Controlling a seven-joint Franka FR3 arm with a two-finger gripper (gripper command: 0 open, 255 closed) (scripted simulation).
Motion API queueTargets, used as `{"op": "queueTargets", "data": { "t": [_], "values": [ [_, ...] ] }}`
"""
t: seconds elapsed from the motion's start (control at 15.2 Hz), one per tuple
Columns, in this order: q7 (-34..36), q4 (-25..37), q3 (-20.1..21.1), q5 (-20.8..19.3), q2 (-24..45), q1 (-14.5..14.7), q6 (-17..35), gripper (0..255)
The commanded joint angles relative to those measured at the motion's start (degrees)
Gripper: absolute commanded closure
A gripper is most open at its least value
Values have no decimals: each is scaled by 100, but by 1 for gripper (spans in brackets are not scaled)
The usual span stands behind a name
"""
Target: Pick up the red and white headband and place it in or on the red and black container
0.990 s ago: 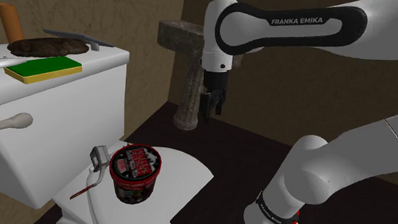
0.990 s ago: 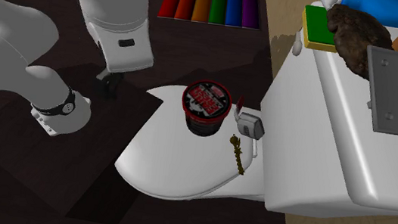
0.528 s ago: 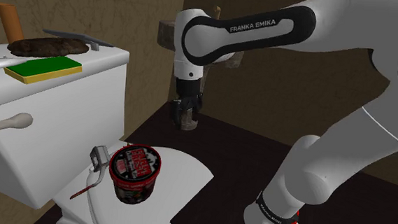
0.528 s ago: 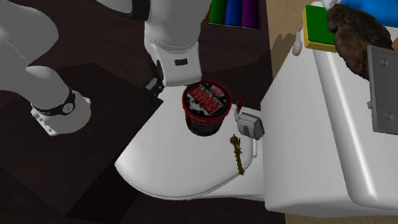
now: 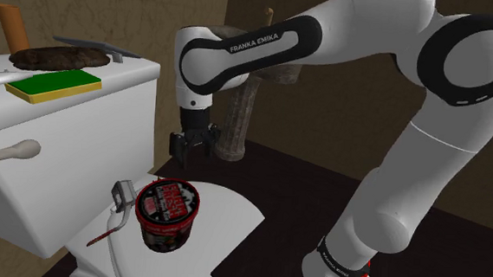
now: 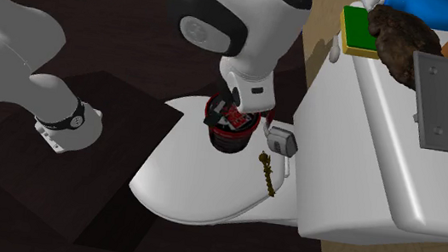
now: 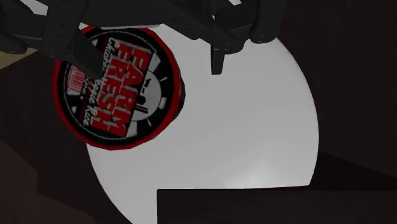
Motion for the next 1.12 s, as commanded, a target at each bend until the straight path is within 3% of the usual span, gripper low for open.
{"op": "queueTargets", "data": {
  "t": [0.0, 0.59, 1.06],
  "values": [
    [253, 365, 59, -71, 480, 55, 126, 0],
    [1152, 2314, 35, -473, 2558, 426, 286, 0],
    [1655, 4521, -130, -696, 4335, 830, -98, 0]
  ]
}}
